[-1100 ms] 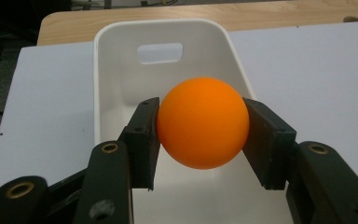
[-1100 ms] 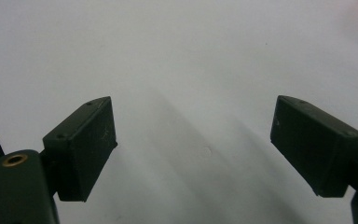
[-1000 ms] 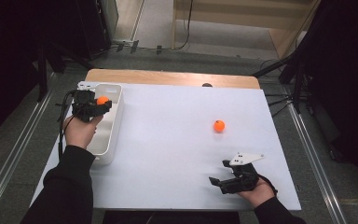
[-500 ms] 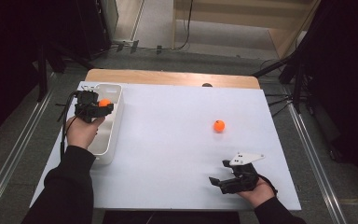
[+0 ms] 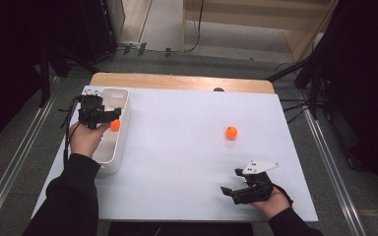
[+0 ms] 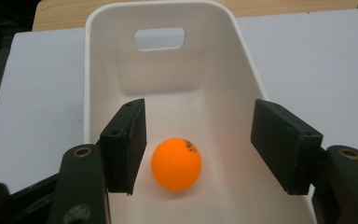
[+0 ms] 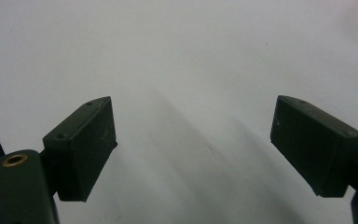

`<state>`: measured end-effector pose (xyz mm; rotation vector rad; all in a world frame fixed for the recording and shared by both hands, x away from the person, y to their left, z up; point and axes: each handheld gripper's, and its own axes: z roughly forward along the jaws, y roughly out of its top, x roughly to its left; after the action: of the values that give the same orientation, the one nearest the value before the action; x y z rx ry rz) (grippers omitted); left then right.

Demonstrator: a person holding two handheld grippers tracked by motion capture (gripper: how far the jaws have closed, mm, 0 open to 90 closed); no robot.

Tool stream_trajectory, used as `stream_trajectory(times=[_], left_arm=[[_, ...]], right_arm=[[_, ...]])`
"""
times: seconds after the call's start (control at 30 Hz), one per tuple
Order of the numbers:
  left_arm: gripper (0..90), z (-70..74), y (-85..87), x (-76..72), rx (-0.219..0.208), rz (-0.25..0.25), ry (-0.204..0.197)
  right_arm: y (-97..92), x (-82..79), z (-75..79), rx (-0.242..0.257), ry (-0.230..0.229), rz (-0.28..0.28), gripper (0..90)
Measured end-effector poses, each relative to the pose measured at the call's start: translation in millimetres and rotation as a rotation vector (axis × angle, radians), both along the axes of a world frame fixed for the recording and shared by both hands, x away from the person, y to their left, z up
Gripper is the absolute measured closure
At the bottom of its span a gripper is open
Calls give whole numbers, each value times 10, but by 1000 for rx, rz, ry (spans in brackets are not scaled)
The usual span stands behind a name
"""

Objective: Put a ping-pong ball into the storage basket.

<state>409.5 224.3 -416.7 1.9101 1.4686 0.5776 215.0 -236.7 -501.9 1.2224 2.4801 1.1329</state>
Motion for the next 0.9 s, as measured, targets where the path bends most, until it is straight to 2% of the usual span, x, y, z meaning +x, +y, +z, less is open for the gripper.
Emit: stream_trajectory(times=[0.07,0.23,0.4,0.47,0.6,0.77,0.9], left_arm=[[352,17,12,-12,-4,-11,8],[335,88,42,-54,-57,-50,1],[319,199,3,-118,-49,-106,-16],[317,239,-17,-146,-72,-127,-30],[317,320,-36,-197,-89,-166,-50],[285,380,-98,-258,-56,-262,-33],[279,409,-165,-295,-105,-324,-17]], right_arm=[[-3,-3,2,1,-1,1,127],[-12,-4,4,0,1,0,128],[-7,-4,4,2,-1,1,127],[-6,-4,3,1,-1,2,128],[-4,-7,6,2,0,4,128],[-3,-11,10,1,-4,6,127],[-7,-15,13,-1,-2,6,127]])
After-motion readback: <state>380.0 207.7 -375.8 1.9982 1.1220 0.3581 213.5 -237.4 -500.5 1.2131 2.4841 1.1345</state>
